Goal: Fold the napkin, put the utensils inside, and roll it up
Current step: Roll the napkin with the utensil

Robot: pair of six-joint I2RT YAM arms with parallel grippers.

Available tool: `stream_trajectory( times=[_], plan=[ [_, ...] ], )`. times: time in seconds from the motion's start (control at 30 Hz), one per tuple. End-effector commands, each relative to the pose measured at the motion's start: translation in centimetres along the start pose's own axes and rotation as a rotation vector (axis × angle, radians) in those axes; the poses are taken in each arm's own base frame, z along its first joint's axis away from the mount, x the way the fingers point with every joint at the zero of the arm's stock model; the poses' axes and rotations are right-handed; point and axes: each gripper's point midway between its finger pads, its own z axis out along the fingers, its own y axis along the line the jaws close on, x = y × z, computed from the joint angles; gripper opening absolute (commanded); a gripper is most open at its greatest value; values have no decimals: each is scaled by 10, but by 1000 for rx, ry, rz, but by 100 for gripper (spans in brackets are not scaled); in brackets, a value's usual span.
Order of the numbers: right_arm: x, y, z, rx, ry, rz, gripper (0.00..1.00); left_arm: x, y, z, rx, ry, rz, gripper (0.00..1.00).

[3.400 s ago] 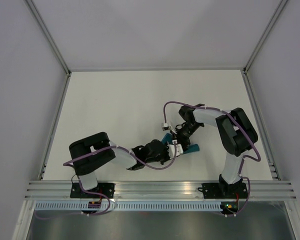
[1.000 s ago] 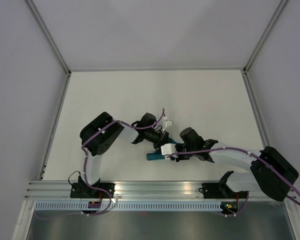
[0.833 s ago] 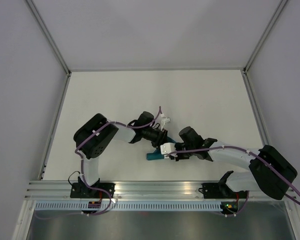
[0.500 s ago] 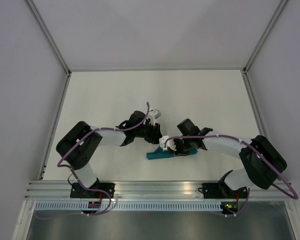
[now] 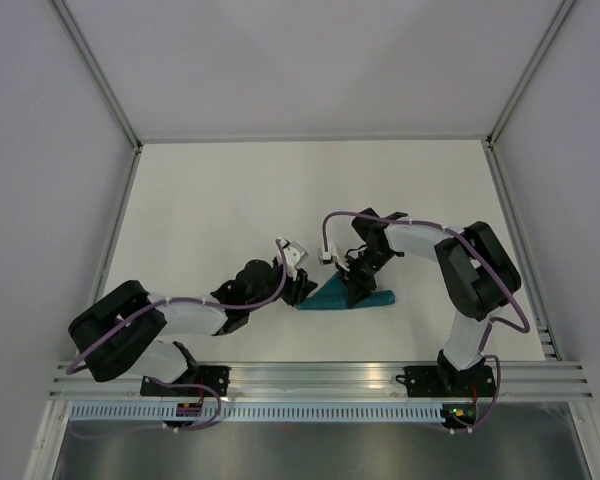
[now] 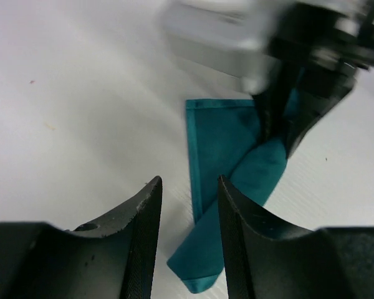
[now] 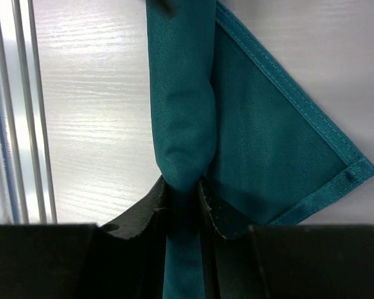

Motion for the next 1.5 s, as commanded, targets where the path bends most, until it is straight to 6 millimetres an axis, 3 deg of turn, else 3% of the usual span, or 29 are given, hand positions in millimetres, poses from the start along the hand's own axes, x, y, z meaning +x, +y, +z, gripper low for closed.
stream_trajectory(
  times=[0.0, 0.1, 0.27, 0.43, 0.77, 0.9, 1.0, 1.1, 1.27, 1.37, 1.4, 1.47],
  plan=[
    [31, 0, 10, -78, 95, 69, 13, -36, -9, -3, -43, -170, 247, 46],
    [31, -7, 8, -103, 88, 103, 14, -27, -35, -1, -26, -164, 398, 49],
    [32, -15, 6, -118, 86, 139, 13, -18, -61, 10, 8, -139, 555, 54],
    [34, -17, 7, -116, 83, 147, 13, 11, -85, 25, 65, -93, 746, 62],
    [39, -16, 9, -125, 90, 156, 13, 32, -84, 51, 44, -42, 881, 65],
    [39, -14, 8, -136, 88, 161, 13, 54, -84, 51, 98, 39, 871, 55],
    [40, -15, 8, -138, 89, 160, 13, 69, -83, 50, 121, 94, 851, 40],
    [39, -15, 8, -141, 86, 159, 13, 81, -83, 49, 147, 143, 833, 34],
    [39, -16, 8, -142, 87, 160, 13, 90, -83, 50, 168, 193, 808, 17],
    [35, -16, 5, -126, 76, 154, 18, 93, -84, 48, 186, 215, 754, 7],
    [34, -17, 4, -118, 72, 147, 25, 93, -84, 48, 197, 221, 738, 2],
    [28, -16, -1, -102, 53, 131, 32, 95, -83, 47, 210, 246, 711, 2]
  ],
)
